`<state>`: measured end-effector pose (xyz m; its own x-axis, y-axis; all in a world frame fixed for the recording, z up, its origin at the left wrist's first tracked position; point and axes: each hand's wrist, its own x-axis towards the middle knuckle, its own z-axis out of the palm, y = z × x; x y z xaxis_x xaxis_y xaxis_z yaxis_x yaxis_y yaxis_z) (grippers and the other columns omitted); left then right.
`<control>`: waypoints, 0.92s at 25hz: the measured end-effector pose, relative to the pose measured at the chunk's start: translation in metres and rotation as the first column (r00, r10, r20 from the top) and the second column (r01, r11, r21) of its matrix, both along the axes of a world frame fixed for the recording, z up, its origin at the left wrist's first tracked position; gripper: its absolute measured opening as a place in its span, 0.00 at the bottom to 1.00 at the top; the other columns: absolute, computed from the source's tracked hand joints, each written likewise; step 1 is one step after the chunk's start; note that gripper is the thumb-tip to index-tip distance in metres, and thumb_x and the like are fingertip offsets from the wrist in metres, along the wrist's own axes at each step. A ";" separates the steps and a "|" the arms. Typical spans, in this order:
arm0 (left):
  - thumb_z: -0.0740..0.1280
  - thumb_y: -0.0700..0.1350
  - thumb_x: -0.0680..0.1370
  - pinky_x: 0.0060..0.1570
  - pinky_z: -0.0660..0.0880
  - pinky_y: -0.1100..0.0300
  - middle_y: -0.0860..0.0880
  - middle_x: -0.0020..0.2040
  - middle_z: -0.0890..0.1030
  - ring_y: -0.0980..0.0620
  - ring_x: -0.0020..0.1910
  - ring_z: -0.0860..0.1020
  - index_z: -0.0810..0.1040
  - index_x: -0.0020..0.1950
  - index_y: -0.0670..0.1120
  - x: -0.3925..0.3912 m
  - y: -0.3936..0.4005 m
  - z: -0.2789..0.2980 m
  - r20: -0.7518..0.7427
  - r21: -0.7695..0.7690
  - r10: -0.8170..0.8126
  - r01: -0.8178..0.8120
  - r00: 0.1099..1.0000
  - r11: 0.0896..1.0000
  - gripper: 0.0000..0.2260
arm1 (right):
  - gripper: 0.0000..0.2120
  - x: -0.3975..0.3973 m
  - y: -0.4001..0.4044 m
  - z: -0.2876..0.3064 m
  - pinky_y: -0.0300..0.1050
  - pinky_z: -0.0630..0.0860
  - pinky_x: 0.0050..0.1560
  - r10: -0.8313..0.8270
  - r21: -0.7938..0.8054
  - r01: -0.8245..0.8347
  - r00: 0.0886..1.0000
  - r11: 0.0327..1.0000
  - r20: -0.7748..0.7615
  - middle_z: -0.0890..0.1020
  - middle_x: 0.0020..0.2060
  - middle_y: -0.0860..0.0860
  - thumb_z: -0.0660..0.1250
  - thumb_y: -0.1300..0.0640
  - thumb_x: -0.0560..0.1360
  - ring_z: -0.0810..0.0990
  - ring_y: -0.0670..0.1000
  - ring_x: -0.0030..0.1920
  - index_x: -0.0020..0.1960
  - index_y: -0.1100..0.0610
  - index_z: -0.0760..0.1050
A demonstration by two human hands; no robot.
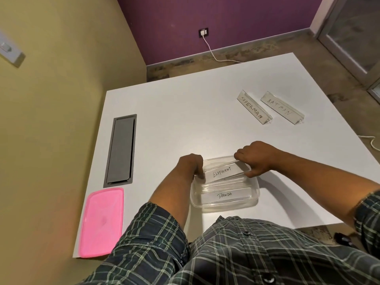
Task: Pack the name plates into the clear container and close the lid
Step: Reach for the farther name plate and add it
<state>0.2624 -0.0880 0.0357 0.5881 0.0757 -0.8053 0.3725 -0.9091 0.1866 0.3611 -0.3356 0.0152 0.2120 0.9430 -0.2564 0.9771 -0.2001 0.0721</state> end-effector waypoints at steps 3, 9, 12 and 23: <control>0.72 0.44 0.74 0.46 0.80 0.54 0.47 0.36 0.80 0.43 0.46 0.85 0.81 0.51 0.40 -0.008 -0.008 -0.007 0.114 0.224 -0.236 0.207 0.965 0.952 0.10 | 0.24 -0.008 0.007 0.002 0.48 0.73 0.39 0.021 -0.087 -0.016 0.998 0.996 0.058 0.79 0.47 0.51 0.65 0.38 0.69 0.79 0.55 0.47 0.54 0.56 0.71; 0.68 0.42 0.76 0.42 0.73 0.55 0.43 0.55 0.81 0.42 0.52 0.83 0.80 0.57 0.43 -0.022 -0.012 -0.029 0.237 0.415 -0.446 0.325 0.863 0.850 0.10 | 0.22 -0.032 0.028 -0.003 0.49 0.72 0.44 0.003 -0.259 0.045 0.984 0.965 0.180 0.76 0.53 0.54 0.71 0.46 0.69 0.78 0.56 0.50 0.57 0.58 0.73; 0.67 0.41 0.76 0.44 0.75 0.54 0.43 0.55 0.81 0.41 0.52 0.82 0.79 0.57 0.43 -0.026 -0.011 -0.033 0.254 0.425 -0.456 0.325 0.853 0.845 0.10 | 0.16 -0.045 0.033 -0.010 0.48 0.74 0.45 -0.067 -0.266 0.126 0.973 0.956 0.220 0.79 0.50 0.54 0.68 0.56 0.71 0.81 0.56 0.47 0.57 0.58 0.73; 0.69 0.41 0.74 0.45 0.75 0.54 0.42 0.55 0.81 0.41 0.52 0.82 0.79 0.56 0.42 -0.026 -0.016 -0.031 0.254 0.412 -0.432 0.307 0.866 0.858 0.11 | 0.13 -0.039 0.028 -0.034 0.46 0.67 0.37 -0.157 -0.180 0.188 0.972 0.966 0.172 0.82 0.47 0.53 0.63 0.66 0.71 0.82 0.57 0.45 0.54 0.58 0.73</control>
